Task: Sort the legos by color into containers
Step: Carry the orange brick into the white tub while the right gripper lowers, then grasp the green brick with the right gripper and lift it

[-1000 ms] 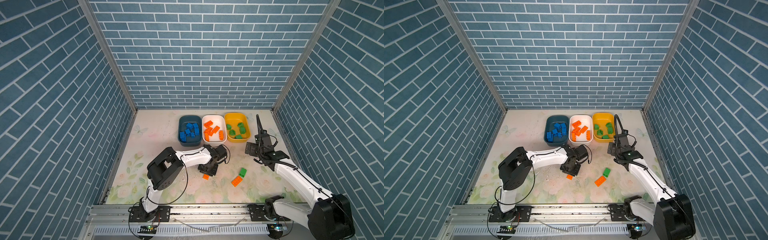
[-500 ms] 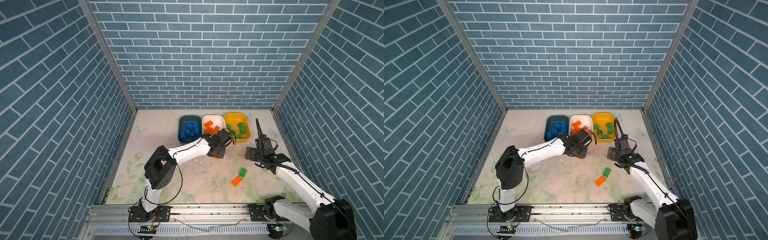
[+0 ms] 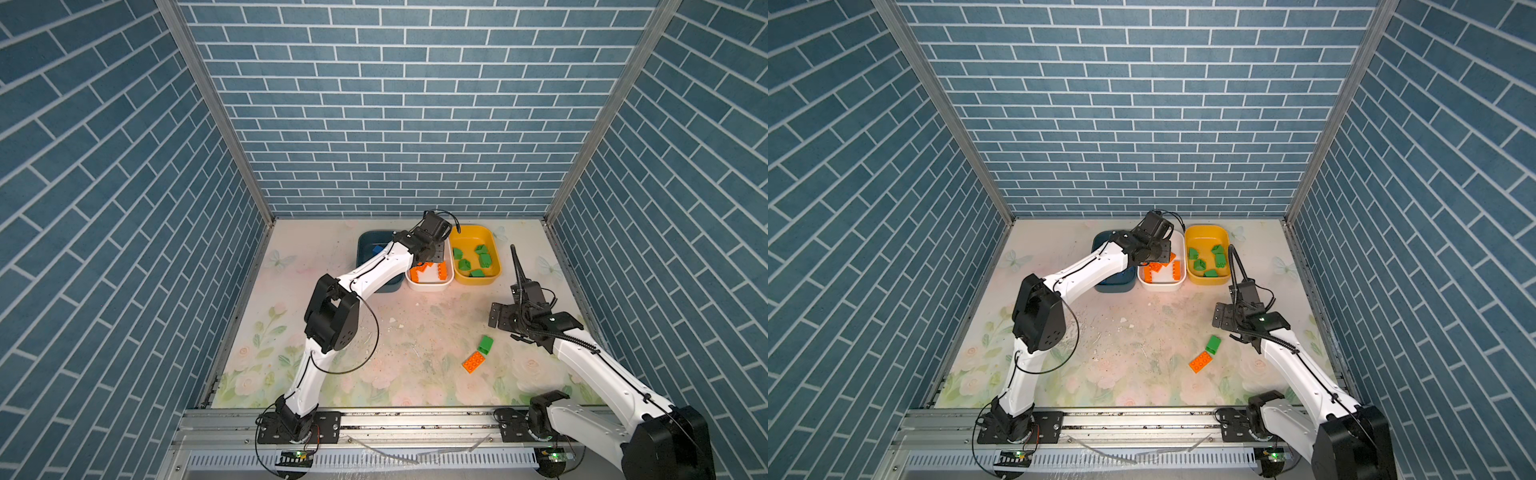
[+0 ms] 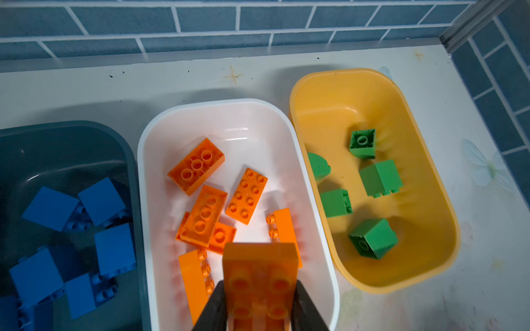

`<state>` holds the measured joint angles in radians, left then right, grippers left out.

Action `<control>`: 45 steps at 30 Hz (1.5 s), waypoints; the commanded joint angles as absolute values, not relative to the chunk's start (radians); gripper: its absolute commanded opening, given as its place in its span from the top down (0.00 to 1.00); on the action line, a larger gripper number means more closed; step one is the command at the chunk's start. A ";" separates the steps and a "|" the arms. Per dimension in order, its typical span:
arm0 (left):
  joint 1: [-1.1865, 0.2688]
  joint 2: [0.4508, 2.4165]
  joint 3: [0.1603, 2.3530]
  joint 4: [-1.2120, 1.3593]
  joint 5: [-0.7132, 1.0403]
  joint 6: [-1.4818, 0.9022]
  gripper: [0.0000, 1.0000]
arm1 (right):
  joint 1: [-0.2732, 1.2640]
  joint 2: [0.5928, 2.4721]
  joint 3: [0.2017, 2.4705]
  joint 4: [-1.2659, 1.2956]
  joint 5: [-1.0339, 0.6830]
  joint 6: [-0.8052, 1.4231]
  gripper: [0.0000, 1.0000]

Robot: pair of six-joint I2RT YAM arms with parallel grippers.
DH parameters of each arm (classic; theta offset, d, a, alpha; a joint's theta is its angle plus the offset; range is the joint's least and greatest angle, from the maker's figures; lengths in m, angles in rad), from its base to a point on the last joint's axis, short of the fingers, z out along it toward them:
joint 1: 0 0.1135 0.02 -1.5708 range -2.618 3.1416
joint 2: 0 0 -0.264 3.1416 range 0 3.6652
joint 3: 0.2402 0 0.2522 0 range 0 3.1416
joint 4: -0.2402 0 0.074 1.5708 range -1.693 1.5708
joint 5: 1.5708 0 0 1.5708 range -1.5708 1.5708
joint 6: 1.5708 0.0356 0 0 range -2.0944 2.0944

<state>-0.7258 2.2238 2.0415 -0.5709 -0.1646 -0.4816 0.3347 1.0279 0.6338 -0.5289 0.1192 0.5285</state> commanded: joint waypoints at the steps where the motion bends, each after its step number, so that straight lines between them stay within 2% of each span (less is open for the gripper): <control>1: -0.718 2.302 2.123 -0.575 -0.236 -0.499 0.70 | 0.337 1.006 0.612 -0.582 0.062 0.597 0.01; 4: -0.713 2.370 2.240 -0.650 -0.260 -0.535 0.62 | 0.340 1.005 0.615 -0.622 0.038 0.605 0.01; 8: -0.713 2.379 2.308 -0.700 -0.211 -0.537 0.30 | 0.345 0.993 0.598 -0.646 -0.027 0.643 0.01; 13: -0.715 2.254 2.174 -0.628 -0.103 -0.528 0.14 | 0.360 0.993 0.568 -0.646 -0.126 0.697 0.01; 17: -0.713 2.099 1.979 -0.528 -0.070 -0.527 0.01 | 0.380 1.018 0.556 -0.648 -0.127 0.735 0.04; 24: -0.712 1.912 1.713 -0.456 -0.044 -0.534 0.01 | 0.431 1.128 0.579 -0.582 -0.094 0.795 0.16; 35: -0.668 1.787 1.467 -0.466 -0.091 -0.596 0.01 | 0.542 1.277 0.618 -0.572 0.053 0.830 0.39; 42: -0.647 1.751 1.412 -0.470 -0.069 -0.621 0.01 | 0.563 1.318 0.657 -0.594 0.083 0.752 0.60; 45: -0.647 1.730 1.404 -0.464 -0.060 -0.620 0.01 | 0.567 1.322 0.678 -0.587 0.097 0.714 0.64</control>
<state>-0.6537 1.7683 1.4220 -0.4633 -0.0673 -0.6098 0.5598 1.3159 0.6281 -0.5682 0.0555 0.7506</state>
